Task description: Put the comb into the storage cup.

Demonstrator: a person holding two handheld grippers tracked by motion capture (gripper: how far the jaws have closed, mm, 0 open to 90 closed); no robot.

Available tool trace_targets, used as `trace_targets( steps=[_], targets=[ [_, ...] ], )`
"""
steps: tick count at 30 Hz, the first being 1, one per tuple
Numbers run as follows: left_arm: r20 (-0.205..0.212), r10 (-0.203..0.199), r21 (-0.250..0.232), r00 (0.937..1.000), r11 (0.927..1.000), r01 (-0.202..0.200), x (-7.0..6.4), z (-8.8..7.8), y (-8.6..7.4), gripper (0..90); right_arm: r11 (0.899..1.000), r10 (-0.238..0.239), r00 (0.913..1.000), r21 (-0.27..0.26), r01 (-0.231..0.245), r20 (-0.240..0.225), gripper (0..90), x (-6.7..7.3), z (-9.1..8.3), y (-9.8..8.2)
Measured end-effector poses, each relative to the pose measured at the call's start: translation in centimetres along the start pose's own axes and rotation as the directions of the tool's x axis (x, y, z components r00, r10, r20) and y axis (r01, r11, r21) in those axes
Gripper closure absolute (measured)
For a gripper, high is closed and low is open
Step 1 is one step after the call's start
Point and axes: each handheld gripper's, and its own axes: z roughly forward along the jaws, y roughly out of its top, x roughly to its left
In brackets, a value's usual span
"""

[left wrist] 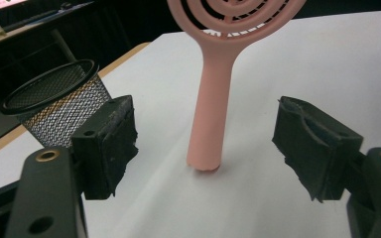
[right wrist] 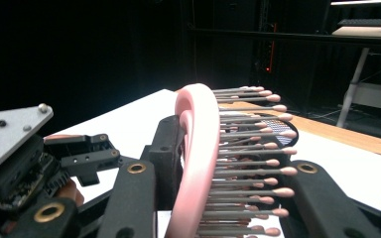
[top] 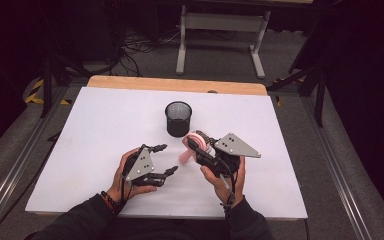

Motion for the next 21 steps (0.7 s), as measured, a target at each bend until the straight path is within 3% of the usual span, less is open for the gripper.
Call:
trace_targets(
  steps=[7, 21],
  targets=[
    [0.002, 0.007, 0.017, 1.0, 0.9998, -0.007, 0.8, -0.5, -0.2, 20.3, 1.0, -0.002, 0.9999, -0.004, 0.002, 0.014, 62.7, -0.4, -0.2, 0.0],
    [0.053, 0.005, 0.025, 0.9986, 0.9997, -0.006, 1.7, -1.1, -0.5, 13.4, 1.0, -0.011, 0.9995, -0.014, 0.011, 0.029, 62.6, -0.9, -0.8, 0.2]
  ],
)
